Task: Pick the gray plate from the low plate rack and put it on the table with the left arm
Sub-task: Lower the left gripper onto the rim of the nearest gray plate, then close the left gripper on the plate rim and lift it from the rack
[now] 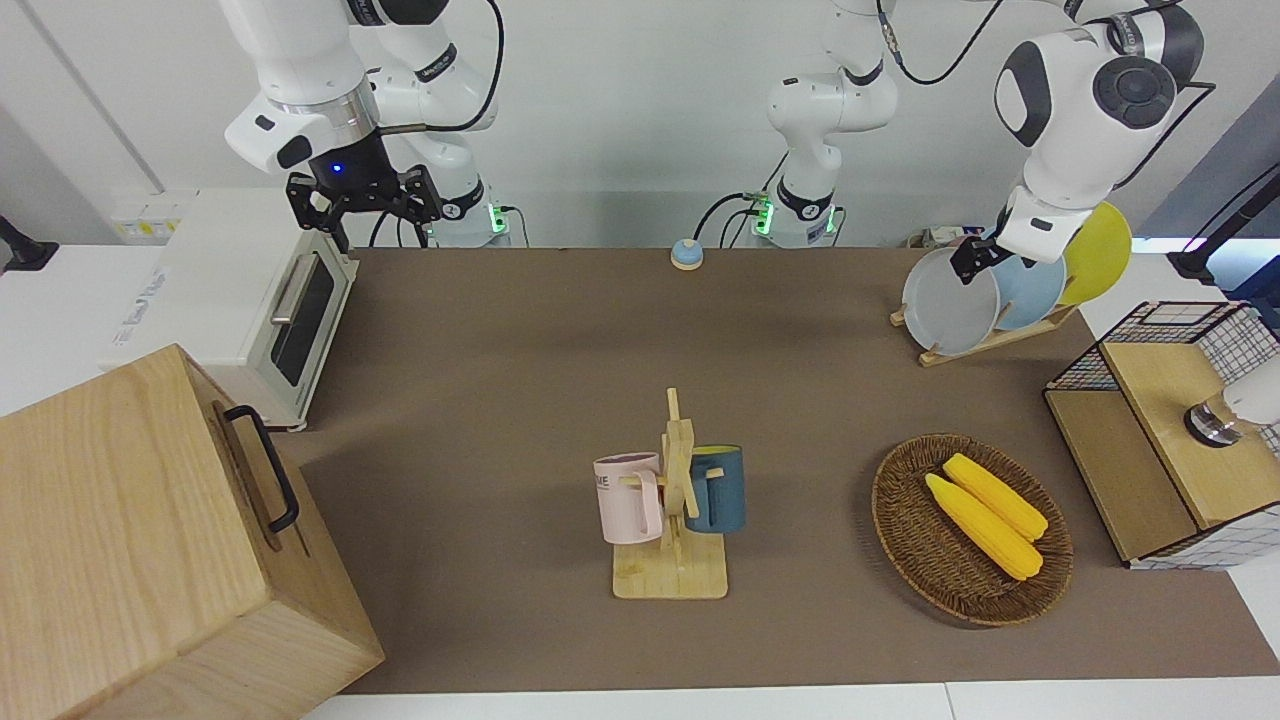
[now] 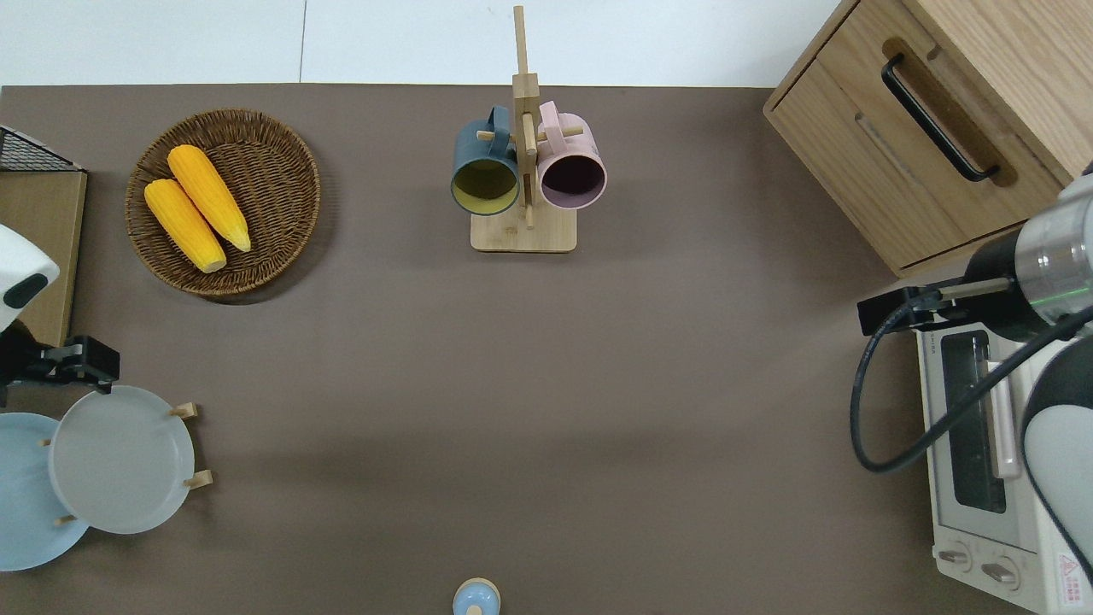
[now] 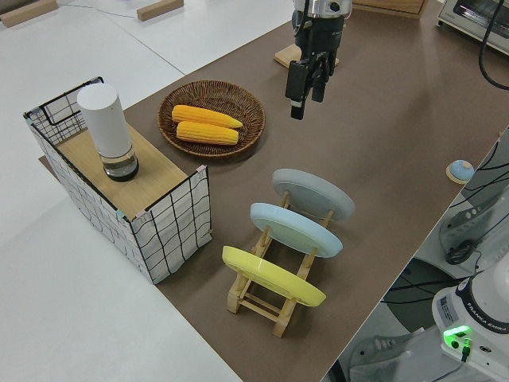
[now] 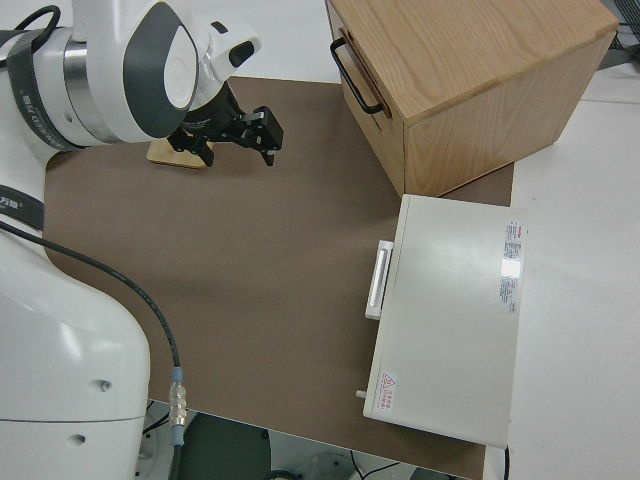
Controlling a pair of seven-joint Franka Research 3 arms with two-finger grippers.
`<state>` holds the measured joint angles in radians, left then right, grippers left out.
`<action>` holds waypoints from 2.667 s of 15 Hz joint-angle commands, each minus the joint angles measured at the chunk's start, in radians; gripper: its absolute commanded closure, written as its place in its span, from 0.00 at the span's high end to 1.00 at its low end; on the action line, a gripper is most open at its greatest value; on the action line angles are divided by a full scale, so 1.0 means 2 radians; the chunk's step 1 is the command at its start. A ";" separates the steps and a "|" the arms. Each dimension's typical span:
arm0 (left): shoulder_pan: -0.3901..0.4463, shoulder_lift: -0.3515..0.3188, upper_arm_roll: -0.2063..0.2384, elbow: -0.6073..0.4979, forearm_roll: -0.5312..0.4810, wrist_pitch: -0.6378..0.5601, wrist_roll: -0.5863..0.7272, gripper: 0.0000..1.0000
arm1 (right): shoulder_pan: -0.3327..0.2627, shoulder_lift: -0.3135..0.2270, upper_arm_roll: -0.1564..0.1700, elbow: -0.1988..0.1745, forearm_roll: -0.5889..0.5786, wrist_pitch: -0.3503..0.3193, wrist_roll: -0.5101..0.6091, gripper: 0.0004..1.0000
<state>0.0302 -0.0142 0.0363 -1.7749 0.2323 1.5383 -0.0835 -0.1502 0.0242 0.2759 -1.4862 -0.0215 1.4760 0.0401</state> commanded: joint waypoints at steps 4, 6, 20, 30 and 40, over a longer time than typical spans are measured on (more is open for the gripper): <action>-0.004 -0.038 0.006 -0.113 0.081 0.031 0.006 0.97 | -0.009 -0.001 0.009 0.004 -0.001 -0.007 0.006 0.98; -0.003 -0.037 0.006 -0.136 0.089 0.032 0.005 0.97 | -0.009 -0.001 0.009 0.004 -0.001 -0.006 0.006 0.98; 0.009 -0.029 0.020 -0.153 0.092 0.043 -0.004 0.55 | -0.009 -0.001 0.009 0.004 -0.001 -0.007 0.006 0.98; 0.008 -0.025 0.026 -0.162 0.086 0.052 -0.004 0.00 | -0.009 -0.001 0.009 0.004 -0.001 -0.007 0.006 0.98; 0.001 -0.030 0.026 -0.104 0.091 0.011 0.003 0.00 | -0.009 -0.001 0.008 0.004 -0.001 -0.006 0.006 0.98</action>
<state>0.0430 -0.0599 0.0799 -2.0451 0.3955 1.6147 -0.0870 -0.1502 0.0241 0.2759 -1.4862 -0.0215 1.4760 0.0401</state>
